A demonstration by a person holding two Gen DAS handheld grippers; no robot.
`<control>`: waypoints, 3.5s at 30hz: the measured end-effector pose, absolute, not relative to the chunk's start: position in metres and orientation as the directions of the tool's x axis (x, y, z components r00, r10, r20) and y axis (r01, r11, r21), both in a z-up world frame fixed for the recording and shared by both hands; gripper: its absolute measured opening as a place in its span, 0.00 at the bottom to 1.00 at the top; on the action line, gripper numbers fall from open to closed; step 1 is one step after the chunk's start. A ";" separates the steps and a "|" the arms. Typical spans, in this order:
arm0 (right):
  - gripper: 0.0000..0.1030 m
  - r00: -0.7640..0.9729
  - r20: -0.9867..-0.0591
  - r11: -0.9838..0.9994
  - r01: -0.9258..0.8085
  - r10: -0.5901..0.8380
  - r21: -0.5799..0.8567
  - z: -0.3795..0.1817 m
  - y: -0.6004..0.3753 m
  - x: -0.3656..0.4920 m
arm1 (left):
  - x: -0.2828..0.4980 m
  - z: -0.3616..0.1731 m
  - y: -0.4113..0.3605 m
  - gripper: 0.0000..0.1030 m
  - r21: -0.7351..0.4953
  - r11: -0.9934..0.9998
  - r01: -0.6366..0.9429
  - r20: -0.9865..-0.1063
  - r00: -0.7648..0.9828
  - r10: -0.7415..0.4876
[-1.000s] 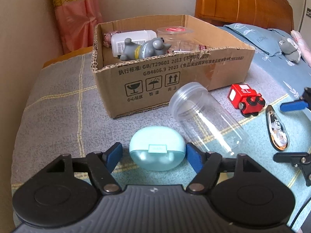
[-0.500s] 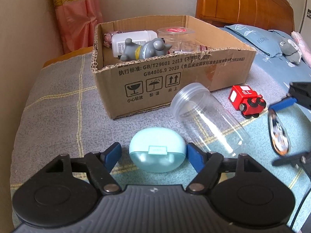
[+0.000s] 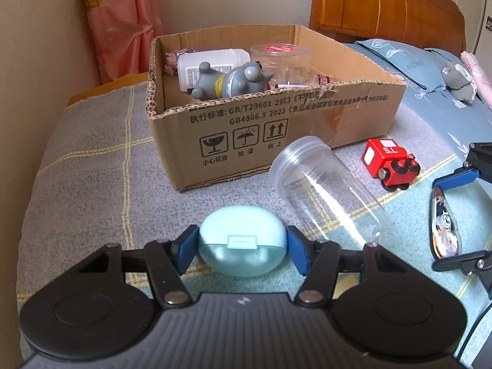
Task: Organize rigid objects
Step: 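Lift and carry the case and tape dispenser over the box with both tools, then open the left tool to drop the case while the right tool releases the tape dispenser, then move the right tool to the red S.L toy car while the left tool approaches the clear jar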
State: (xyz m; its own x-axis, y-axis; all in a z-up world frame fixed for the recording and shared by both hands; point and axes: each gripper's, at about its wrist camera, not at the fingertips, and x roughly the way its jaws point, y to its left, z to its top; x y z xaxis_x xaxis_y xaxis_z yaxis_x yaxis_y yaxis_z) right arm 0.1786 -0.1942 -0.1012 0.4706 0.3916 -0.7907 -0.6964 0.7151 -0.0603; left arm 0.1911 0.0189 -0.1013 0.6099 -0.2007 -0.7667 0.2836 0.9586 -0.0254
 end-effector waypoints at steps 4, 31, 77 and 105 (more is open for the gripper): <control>0.90 0.495 -0.789 0.740 -0.668 0.364 -0.078 -0.099 -0.194 0.174 | 0.189 -0.100 0.019 0.59 -0.027 0.958 0.284 -0.773 0.603 -0.200; 0.90 0.605 -0.694 0.799 -0.597 0.391 -0.071 -0.036 -0.193 0.187 | 0.190 -0.013 0.024 0.58 -0.025 0.921 0.388 -0.741 0.611 -0.278; 0.90 0.687 -0.652 0.916 -0.400 0.322 0.031 0.000 -0.172 0.322 | 0.205 0.013 0.038 0.97 0.006 0.967 0.254 -0.683 0.707 -0.181; 1.00 0.717 -0.666 0.961 -0.278 0.206 -0.003 -0.023 -0.183 0.232 | 0.147 0.000 0.031 0.99 -0.043 0.985 0.170 -0.660 0.735 -0.155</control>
